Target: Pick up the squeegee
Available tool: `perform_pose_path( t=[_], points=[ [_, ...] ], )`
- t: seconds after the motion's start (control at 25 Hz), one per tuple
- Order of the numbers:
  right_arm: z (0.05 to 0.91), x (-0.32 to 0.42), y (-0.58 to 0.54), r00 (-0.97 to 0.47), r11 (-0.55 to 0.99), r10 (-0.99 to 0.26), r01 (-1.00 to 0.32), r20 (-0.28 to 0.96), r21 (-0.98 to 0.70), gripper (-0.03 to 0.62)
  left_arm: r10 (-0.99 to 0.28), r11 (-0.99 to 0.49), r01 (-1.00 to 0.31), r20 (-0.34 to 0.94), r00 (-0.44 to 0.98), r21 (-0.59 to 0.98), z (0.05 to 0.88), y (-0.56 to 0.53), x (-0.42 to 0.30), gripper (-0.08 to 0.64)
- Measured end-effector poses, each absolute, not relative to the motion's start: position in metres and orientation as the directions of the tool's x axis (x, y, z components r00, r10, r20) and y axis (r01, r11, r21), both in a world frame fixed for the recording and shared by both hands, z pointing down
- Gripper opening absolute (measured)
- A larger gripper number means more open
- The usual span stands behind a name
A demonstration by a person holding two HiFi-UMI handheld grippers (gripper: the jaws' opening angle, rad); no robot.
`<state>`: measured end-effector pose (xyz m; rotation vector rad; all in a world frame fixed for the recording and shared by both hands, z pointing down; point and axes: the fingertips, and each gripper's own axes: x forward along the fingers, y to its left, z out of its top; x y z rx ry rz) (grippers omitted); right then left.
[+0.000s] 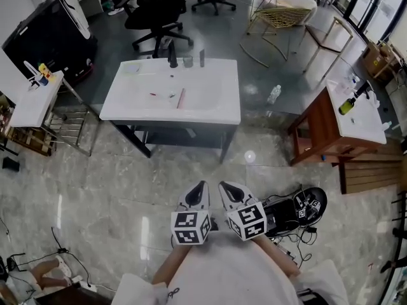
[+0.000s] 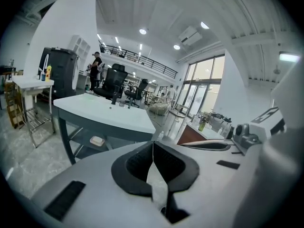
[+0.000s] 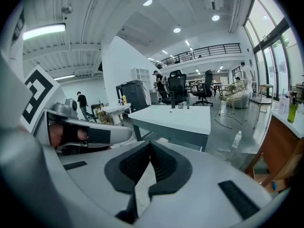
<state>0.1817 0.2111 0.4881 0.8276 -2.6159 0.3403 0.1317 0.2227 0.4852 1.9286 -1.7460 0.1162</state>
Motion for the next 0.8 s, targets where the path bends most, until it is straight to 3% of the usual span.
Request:
perform_pose_path(
  t=[0.56, 0.8],
  points=[
    [0.495, 0.124, 0.191, -0.778, 0.796, -0.452, -0.573, 0.437, -0.196, 0.028, -0.906, 0.002, -0.938, 0.398, 0.145, 0.347, 0.490, 0.196, 0.068, 0.027],
    [0.484, 0.113, 0.188, -0.804, 0.812, -0.458, -0.552, 0.379, -0.191, 0.028, -0.909, -0.009, -0.939, 0.388, 0.150, 0.343, 0.486, 0.190, 0.060, 0.027]
  ],
)
